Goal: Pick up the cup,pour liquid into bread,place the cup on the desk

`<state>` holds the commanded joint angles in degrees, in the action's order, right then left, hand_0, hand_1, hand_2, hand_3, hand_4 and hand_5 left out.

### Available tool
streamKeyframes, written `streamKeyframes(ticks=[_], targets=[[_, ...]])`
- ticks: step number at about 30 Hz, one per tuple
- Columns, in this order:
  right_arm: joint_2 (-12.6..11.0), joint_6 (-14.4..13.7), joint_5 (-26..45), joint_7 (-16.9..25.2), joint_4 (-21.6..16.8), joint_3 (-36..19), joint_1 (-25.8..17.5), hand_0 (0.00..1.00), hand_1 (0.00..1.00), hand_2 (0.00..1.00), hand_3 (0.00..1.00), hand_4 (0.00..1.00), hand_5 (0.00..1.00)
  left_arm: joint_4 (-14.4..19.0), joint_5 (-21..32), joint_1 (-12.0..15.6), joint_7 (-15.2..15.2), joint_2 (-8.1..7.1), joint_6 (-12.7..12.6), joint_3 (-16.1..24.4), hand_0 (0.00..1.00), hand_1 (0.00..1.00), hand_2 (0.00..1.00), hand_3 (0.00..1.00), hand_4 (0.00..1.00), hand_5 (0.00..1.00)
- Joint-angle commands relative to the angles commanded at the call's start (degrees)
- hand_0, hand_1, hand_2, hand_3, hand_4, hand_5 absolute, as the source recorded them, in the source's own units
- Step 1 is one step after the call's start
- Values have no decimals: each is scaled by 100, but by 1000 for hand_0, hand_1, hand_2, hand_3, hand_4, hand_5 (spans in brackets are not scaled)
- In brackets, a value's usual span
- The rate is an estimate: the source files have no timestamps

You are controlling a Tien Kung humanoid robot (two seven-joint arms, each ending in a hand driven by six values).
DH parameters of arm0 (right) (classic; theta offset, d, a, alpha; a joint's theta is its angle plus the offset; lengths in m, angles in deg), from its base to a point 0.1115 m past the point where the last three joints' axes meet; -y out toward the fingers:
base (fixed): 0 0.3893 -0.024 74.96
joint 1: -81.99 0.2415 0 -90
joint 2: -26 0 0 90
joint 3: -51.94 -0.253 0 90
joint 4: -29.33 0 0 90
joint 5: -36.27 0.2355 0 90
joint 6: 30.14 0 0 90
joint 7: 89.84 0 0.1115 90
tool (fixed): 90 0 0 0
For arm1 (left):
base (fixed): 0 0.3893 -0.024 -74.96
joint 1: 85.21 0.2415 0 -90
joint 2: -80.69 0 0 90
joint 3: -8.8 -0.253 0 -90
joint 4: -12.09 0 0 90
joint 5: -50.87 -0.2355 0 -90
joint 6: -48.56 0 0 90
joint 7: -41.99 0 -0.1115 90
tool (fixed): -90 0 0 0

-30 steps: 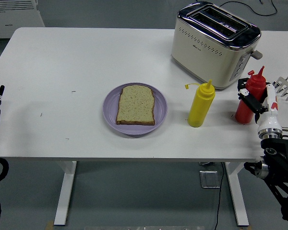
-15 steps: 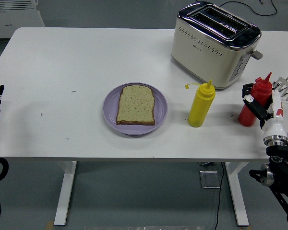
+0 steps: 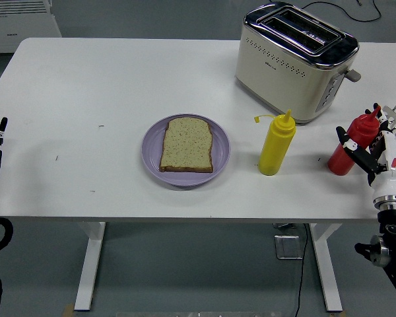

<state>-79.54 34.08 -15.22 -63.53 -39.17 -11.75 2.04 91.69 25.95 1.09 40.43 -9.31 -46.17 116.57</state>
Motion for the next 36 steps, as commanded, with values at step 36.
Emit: streamKeyframes(ticks=[36], targets=[[-919,768,407,-270,-1430,-1877,-1765,919,862,945,986,883,308,6,-1,-67,-8,-2,-2,-31,783,734,727,681,556,998]])
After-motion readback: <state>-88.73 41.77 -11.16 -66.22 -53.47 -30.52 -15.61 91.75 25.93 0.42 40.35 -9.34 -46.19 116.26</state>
